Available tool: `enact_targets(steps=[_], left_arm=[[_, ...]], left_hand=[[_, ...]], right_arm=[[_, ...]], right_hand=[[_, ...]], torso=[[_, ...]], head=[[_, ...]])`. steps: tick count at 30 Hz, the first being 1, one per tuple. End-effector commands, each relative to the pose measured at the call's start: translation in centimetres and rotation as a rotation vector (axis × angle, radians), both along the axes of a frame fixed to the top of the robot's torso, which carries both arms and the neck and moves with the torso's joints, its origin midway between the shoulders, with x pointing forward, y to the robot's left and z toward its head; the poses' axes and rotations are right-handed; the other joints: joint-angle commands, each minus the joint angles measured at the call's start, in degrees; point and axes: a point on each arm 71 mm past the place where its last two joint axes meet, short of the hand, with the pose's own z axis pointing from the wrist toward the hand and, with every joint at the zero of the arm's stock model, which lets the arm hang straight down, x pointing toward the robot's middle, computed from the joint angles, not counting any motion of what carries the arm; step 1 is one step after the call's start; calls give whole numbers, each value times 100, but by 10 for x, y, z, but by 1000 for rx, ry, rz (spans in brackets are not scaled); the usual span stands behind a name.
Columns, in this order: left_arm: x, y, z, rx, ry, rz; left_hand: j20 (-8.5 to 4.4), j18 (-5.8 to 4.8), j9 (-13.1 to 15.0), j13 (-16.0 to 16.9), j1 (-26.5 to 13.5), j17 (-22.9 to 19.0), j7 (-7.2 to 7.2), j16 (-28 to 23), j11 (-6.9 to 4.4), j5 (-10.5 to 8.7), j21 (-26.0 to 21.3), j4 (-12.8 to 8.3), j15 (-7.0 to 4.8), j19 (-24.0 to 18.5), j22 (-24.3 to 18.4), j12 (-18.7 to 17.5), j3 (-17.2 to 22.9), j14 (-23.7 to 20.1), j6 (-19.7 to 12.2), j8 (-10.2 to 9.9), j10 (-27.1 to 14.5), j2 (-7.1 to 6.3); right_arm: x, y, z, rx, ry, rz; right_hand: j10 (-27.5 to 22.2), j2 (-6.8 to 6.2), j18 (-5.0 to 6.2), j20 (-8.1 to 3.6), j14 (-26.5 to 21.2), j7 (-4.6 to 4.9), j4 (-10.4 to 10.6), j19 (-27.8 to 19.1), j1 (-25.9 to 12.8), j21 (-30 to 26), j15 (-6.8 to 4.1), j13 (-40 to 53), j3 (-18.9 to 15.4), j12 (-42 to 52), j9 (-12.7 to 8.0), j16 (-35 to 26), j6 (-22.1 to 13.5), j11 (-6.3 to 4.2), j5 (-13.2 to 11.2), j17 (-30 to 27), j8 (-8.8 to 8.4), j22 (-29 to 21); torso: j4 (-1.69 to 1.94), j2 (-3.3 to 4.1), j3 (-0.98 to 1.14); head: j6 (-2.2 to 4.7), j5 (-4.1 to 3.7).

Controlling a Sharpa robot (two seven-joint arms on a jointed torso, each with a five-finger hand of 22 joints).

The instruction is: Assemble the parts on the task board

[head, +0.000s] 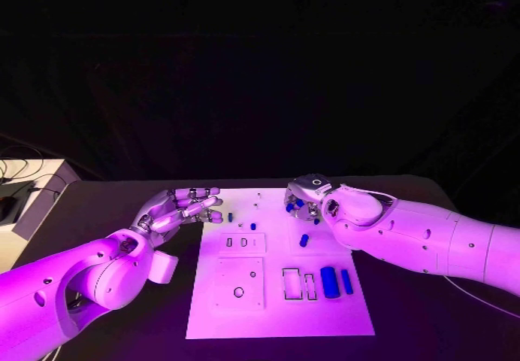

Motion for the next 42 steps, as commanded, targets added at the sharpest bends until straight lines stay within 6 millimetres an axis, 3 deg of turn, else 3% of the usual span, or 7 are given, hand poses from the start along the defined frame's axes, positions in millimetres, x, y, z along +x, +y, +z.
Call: enact_targets(steps=[1, 7, 15, 32, 37, 42], left_arm=[[0, 0, 1, -1, -8, -3], [0, 1, 0, 1, -5, -2], [2, 3, -1, 6, -2, 5], [2, 5, -1, 9, -1, 12], [2, 3, -1, 7, -2, 6], [0, 2, 0, 5, -4, 1]], left_hand=[[20, -41, -8, 8, -14, -10, 11, -31, 2, -15, -31, -10, 15, 12, -9, -11, 30, 28, -38, -21, -36, -24], [19, -40, -9, 8, 5, -12, 16, -39, 4, -17, -38, -32, 15, 16, -11, -10, 27, 34, -53, -22, -43, -10], [18, -39, -10, 7, 25, -14, 18, -48, 6, -19, -42, -68, 15, 21, -11, -11, 14, 38, -75, -23, -52, 3], [18, -39, -10, 7, 25, -15, 22, -57, 8, -19, -48, -96, 15, 24, -10, -11, -15, 43, -86, -22, -55, 14], [18, -40, -11, 7, 26, -16, 21, -62, 9, -19, -51, -109, 16, 25, -9, -11, -25, 45, -93, -23, -60, 23], [18, -40, -11, 7, 26, -16, 21, -63, 9, -19, -51, -112, 16, 26, -9, -11, -27, 45, -94, -23, -62, 25]], right_arm=[[-2, 2, -3, 2, 2, 10], [-4, 3, 2, 38, -31, 10], [-5, 7, 11, 80, -72, 0], [-1, 35, 22, 102, -182, -18], [0, 44, 24, 101, -215, -19], [0, 49, 26, 107, -241, -18]], right_hand=[[111, 149, -38, -60, -4, -15, 10, 381, 51, 77, -60, 12, -39, 7, 13, 47, 98, -56, -72, 19, 39, 99], [166, 355, -111, -79, 1, -60, 55, 390, 97, 291, -76, 11, -137, 6, 27, 98, 188, -84, -472, 62, 40, 367], [201, 458, -142, -92, -11, -89, 44, 390, 136, 364, -85, 10, -260, 7, 43, 141, 244, -102, -512, 99, 41, 540], [207, 427, -169, -101, -16, -92, 24, 407, 160, 315, -90, 9, -307, 7, 38, 175, 269, -104, -550, 68, 40, 851], [200, 415, -171, -99, -17, -88, 17, 407, 154, 303, -86, 9, -303, 7, 37, 172, 265, -100, -525, 66, 40, 854], [194, 407, -158, -99, -19, -85, 23, 407, 138, 271, -86, 10, -295, 8, 35, 162, 259, -98, -508, 62, 42, 842]], torso=[[1, 14, 3], [5, 27, 0], [-3, 30, 1], [10, 65, 5], [26, 77, 0], [51, 97, -20]], head=[[15, 7], [38, -1], [71, 14], [146, 3], [137, 18], [143, 25]])
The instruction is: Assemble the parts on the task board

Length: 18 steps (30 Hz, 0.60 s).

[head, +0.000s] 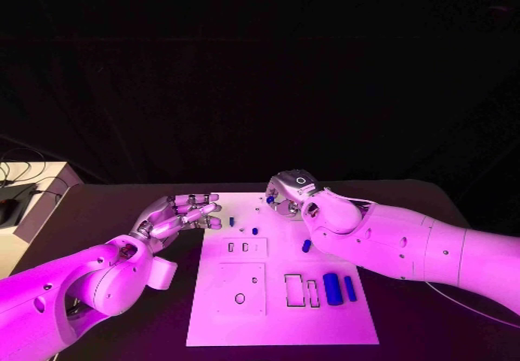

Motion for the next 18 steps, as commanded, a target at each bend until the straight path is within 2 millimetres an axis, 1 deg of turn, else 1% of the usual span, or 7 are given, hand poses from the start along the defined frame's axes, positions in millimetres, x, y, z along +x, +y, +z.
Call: enact_targets(steps=[1, 3, 8, 9, 11, 16, 18], left_arm=[[-1, -2, 2, -3, -10, -11], [-2, -2, 2, -3, -11, -11], [-2, -1, 2, -2, -12, -10], [-2, -1, 3, -2, -12, -9], [-2, -1, 3, -2, -12, -9], [-2, -2, 3, -2, -12, -10], [-2, -1, 3, -2, -12, -9]], left_hand=[[17, -40, -6, 8, 26, -5, -1, -19, -12, -19, -30, -23, -5, 25, -5, -11, -3, 24, -33, -23, -41, 25], [17, -40, -6, 8, 26, -5, -1, -19, -12, -19, -30, -23, -5, 25, -5, -11, -3, 24, -33, -23, -41, 25], [17, -42, -8, 7, 25, -5, 4, -22, -8, -19, -34, -36, -3, 23, -5, -12, -12, 26, -62, -26, -52, 32], [17, -42, -8, 7, 25, -5, 4, -22, -8, -19, -34, -36, -3, 23, -5, -12, -12, 26, -62, -26, -52, 32], [17, -42, -8, 7, 25, -5, 4, -22, -8, -19, -34, -36, -3, 23, -5, -12, -12, 26, -62, -26, -52, 32], [17, -42, -8, 7, 25, -5, 4, -22, -8, -19, -34, -36, -3, 23, -5, -12, -12, 26, -62, -26, -52, 32], [17, -42, -8, 7, 25, -5, 4, -22, -8, -19, -34, -36, -3, 23, -5, -12, -12, 26, -62, -26, -52, 32]], right_arm=[[0, 2, 5, 3, -68, -16], [0, 4, 6, 6, -75, -14], [0, 10, 7, 5, -80, -7], [0, 10, 7, 4, -80, -7], [1, 12, 6, 2, -80, -6], [3, 15, 6, -3, -79, -7], [4, 16, 6, -7, -78, -8]], right_hand=[[16, 56, -74, -26, 2, 4, -21, 420, 81, -17, -27, 11, 1, 7, 15, 17, 36, 18, 20, -9, 19, -2], [11, 48, -73, -25, 2, 7, -29, 419, 85, -22, -26, 10, 4, 6, 13, 14, 32, 20, 20, -10, 17, -2], [11, 30, -69, -22, 3, 9, -41, 419, 86, -34, -25, 11, 11, 7, 12, 10, 32, 21, 25, -12, 17, -3], [10, 26, -69, -22, 3, 9, -40, 420, 83, -34, -25, 11, 11, 7, 12, 10, 32, 21, 26, -12, 18, -2], [10, 26, -69, -22, 3, 9, -40, 420, 83, -34, -25, 11, 11, 7, 12, 10, 32, 21, 26, -12, 18, -2], [5, 12, -67, -19, 5, 11, -55, 420, 83, -49, -23, 10, 32, 7, 8, 4, 31, 23, 33, -15, 16, 5], [5, 12, -67, -19, 5, 11, -55, 420, 83, -49, -23, 10, 32, 7, 8, 4, 31, 23, 33, -15, 16, 5]], torso=[[33, 23, -25], [43, 30, -37], [61, 43, -48], [59, 42, -47], [64, 43, -55], [69, 52, -47], [70, 56, -48]], head=[[-2, -6], [-4, -13], [-7, -13], [-8, -14], [2, -18], [3, -6], [9, -2]])
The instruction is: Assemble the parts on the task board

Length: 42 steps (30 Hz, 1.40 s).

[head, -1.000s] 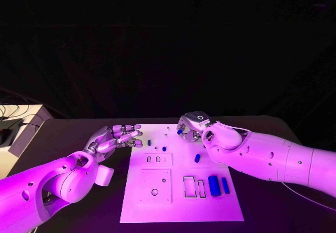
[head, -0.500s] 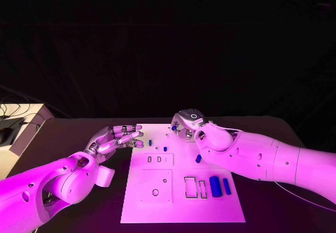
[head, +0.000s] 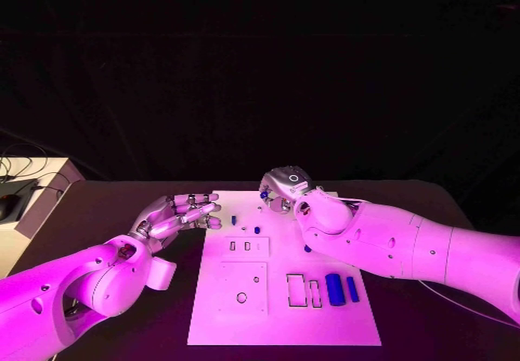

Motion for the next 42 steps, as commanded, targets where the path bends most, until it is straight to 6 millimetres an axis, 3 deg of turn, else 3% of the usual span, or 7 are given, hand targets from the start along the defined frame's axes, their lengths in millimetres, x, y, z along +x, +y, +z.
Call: enact_targets(steps=[1, 17, 25, 42], left_arm=[[-1, -1, 1, -1, -8, -7], [-1, 0, 1, 3, -6, -4], [-1, 0, 2, 3, -6, -4], [0, 0, 2, 3, -7, -2]], left_hand=[[17, -42, -8, 7, 25, -5, -16, -22, 13, -19, -34, -36, -3, 23, -6, -12, -12, 26, -42, -26, -31, 32], [18, -41, -7, 8, 18, -5, -18, -27, 12, -20, -38, -39, -3, 26, -5, -10, -19, 27, -34, -24, -31, 33], [20, -41, -8, 7, 13, -6, -14, -34, 15, -19, -45, -32, -1, 24, -5, -11, -18, 26, -53, -25, -40, 26], [20, -41, -8, 7, 13, -6, -14, -34, 15, -19, -45, -32, -1, 24, -5, -11, -18, 26, -53, -25, -40, 26]], right_arm=[[1, 1, 1, -13, -19, -4], [6, 3, -2, -48, -1, -10], [7, 5, -3, -61, 11, -9], [10, 7, -5, -73, 24, -10]], right_hand=[[6, 14, -24, -10, 4, 14, -7, 411, 81, -18, -24, 4, 16, 28, 6, 4, 36, 22, 27, -8, 19, 6], [-2, -23, -22, -6, 4, 14, -13, 410, 61, -44, -21, 4, 27, 28, 1, -4, 28, 26, 0, -9, 19, 17], [-3, -38, -24, -5, 3, 14, -1, 411, 48, -44, -20, 4, 22, 28, -1, -5, 22, 28, -11, -8, 18, 27], [-8, -54, -24, -4, 4, 11, 22, 411, 44, -55, -20, 4, 24, 28, -2, -9, 18, 28, -20, -6, 19, 37]], torso=[[4, 10, 3], [-7, 25, 6], [-8, 24, 0], [-11, 33, -6]], head=[[11, 11], [-12, 48], [-8, 102], [-41, 117]])
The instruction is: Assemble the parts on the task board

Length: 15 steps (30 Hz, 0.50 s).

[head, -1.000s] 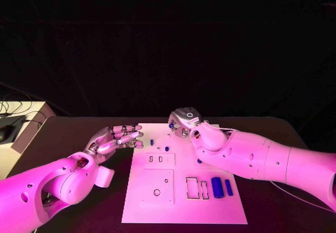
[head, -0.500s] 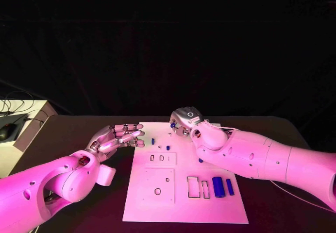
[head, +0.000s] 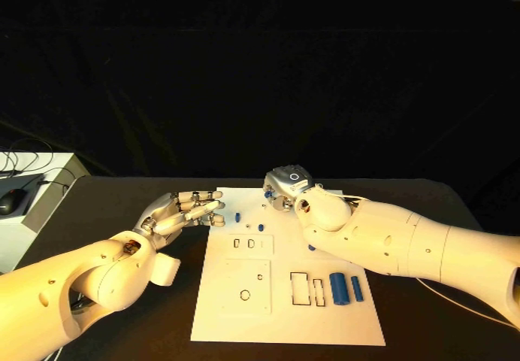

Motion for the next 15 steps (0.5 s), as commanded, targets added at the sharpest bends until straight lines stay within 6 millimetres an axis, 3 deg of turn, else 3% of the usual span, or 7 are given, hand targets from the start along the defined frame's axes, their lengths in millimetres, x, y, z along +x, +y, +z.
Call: enact_targets(steps=[1, 15], left_arm=[[0, -2, 1, -2, -8, -7], [0, -2, 1, -1, -8, -6]], left_hand=[[20, -42, -8, 7, 13, -7, 7, -34, 15, -19, -21, -17, -1, 24, -6, -11, -3, 26, -33, -25, -40, 26], [20, -42, -8, 7, 13, -7, 7, -34, 15, -19, -21, -17, -1, 24, -6, -11, -3, 26, -33, -25, -40, 26]], right_arm=[[0, 2, 0, -17, 2, 10], [2, 4, -1, -7, -6, 12]], right_hand=[[7, -47, 23, -7, 3, -14, 34, 413, 9, -50, -18, 3, 24, 20, 4, -14, 8, 11, 32, -6, 14, 1], [-68, -136, 51, 12, 4, 20, 110, 407, -3, -206, 1, 2, 69, 20, -8, -86, -106, 39, -8, -29, 11, -70]], torso=[[-1, -2, -4], [2, 6, -5]], head=[[-10, 7], [-15, 10]])
